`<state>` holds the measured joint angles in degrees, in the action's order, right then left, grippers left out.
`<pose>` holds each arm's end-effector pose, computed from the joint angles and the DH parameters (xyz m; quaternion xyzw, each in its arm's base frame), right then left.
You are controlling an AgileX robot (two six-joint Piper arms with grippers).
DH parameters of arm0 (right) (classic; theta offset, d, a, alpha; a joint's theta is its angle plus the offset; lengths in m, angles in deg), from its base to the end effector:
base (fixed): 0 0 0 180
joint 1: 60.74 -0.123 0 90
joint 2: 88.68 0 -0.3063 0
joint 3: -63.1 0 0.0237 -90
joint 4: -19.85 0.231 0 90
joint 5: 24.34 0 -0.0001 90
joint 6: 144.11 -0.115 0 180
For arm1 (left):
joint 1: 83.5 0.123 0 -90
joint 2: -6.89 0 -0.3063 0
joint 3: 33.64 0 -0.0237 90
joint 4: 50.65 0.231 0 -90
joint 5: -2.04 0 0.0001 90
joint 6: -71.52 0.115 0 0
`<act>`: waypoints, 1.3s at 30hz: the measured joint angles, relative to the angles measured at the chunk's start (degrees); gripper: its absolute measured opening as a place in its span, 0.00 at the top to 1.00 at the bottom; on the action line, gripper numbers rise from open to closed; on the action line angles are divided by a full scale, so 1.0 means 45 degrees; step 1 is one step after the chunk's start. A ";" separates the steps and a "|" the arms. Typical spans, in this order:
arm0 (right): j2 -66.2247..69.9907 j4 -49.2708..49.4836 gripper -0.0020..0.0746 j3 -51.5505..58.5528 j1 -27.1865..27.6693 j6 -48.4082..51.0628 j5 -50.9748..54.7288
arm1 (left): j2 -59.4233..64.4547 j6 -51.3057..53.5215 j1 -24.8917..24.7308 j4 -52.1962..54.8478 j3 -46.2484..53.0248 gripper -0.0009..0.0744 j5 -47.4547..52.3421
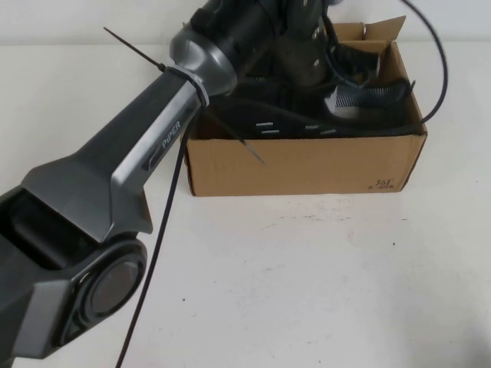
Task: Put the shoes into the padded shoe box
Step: Place the shoe in the shoe box
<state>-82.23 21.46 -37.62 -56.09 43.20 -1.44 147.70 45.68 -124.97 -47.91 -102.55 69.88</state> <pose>0.0332 -0.0014 0.1614 -0.0115 0.8121 -0.0488 0.5813 0.3959 -0.3431 0.3231 0.1285 0.9298 -0.1708 0.2996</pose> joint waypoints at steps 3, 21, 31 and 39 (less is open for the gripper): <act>0.0000 0.0000 0.98 0.0000 0.0000 0.0000 0.0000 | 0.0021 0.0279 -0.0122 0.0312 -0.0681 0.98 0.0205; 0.0000 0.0000 0.98 0.0000 0.0000 0.0000 0.0000 | 0.1166 0.0455 -0.0452 0.0838 -0.1208 0.98 0.1148; 0.0000 0.0009 0.98 0.0000 0.0000 0.0000 0.0000 | 0.1166 0.2092 -0.0422 0.1248 -0.1208 0.99 0.1148; 0.0000 0.0009 0.98 0.0000 0.0000 0.0000 0.0000 | 0.1195 0.3691 -0.0318 0.2086 -0.1779 0.98 0.1198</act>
<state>-82.23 21.50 -37.62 -56.09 43.20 -1.44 153.07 62.29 -126.40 -38.52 -110.55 75.27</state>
